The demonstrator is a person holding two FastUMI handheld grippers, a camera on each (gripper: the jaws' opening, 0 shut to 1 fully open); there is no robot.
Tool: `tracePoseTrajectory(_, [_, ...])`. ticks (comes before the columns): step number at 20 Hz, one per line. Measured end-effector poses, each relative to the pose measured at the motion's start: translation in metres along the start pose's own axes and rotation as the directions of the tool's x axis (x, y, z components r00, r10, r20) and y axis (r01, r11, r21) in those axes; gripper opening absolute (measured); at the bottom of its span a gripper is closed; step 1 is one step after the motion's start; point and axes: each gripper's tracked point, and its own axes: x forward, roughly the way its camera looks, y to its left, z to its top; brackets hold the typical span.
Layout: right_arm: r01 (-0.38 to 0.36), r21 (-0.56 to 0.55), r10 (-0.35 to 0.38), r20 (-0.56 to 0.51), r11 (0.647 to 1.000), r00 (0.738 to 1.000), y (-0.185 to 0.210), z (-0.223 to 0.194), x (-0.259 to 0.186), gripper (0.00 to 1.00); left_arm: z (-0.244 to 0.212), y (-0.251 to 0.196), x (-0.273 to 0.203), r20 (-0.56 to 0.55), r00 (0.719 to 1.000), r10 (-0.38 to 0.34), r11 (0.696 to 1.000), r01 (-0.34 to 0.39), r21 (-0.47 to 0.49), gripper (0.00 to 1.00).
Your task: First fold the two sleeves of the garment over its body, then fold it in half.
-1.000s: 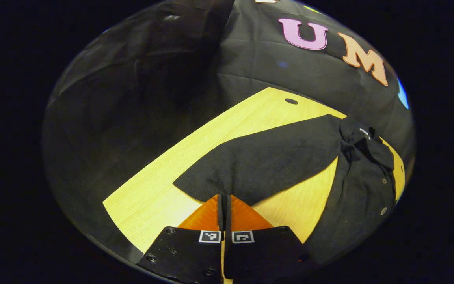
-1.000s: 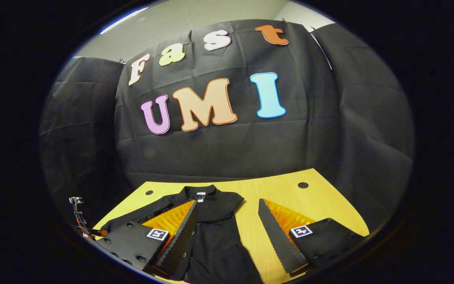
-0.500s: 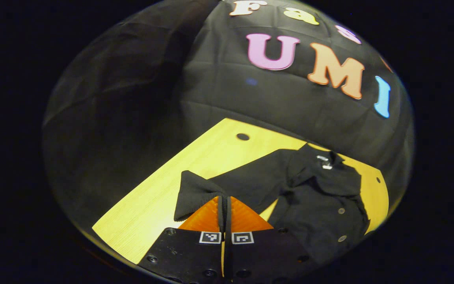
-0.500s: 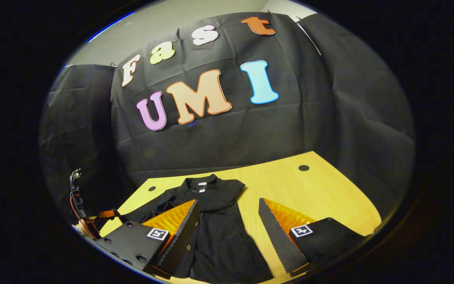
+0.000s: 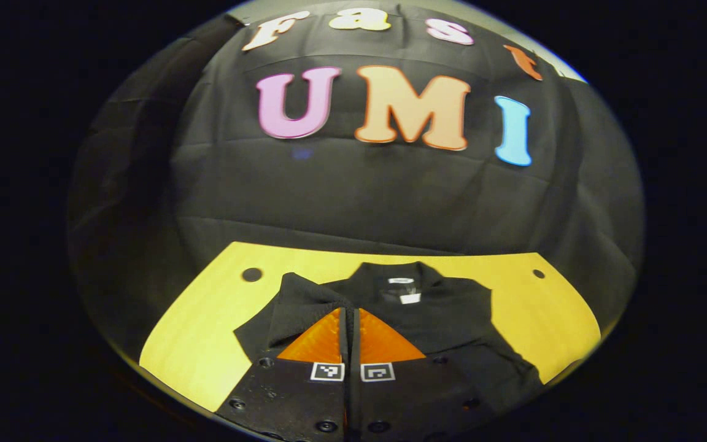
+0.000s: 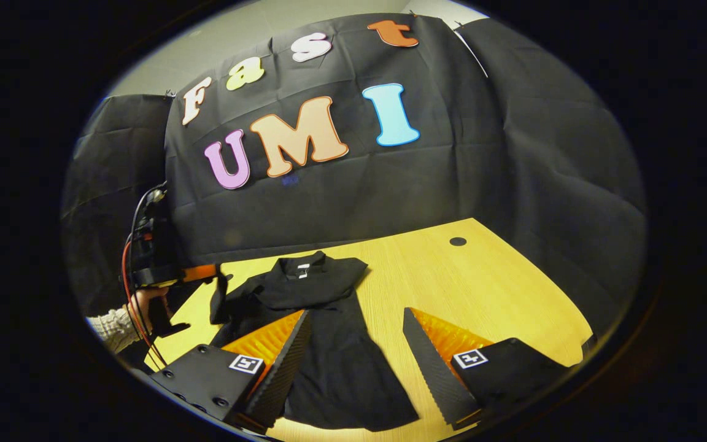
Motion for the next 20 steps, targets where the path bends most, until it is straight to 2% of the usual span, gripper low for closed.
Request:
tracePoseTrajectory(5, [-0.005,0.007,0.005,-0.049,1.000,0.999,0.004,-0.028,-0.005,0.96,0.004,-0.086,0.029,0.002,0.992,-0.126,0.989,0.126,0.076,0.00])
tracePoseTrajectory(10, [-0.007,0.004,0.007,-0.077,1.000,0.997,0.000,-0.035,-0.004,0.97,0.013,-0.148,0.045,0.013,0.978,-0.208,0.969,0.205,0.136,0.00])
tracePoseTrajectory(15, [-0.029,-0.014,0.027,-0.119,0.999,0.993,0.003,-0.054,0.000,0.97,0.005,-0.187,0.064,-0.004,0.972,-0.235,0.955,0.232,0.184,0.00])
tracePoseTrajectory(20, [-0.060,-0.012,0.057,-0.180,0.998,0.982,0.007,-0.080,0.000,0.97,-0.023,-0.195,0.076,-0.069,0.973,-0.222,0.957,0.231,0.174,0.00])
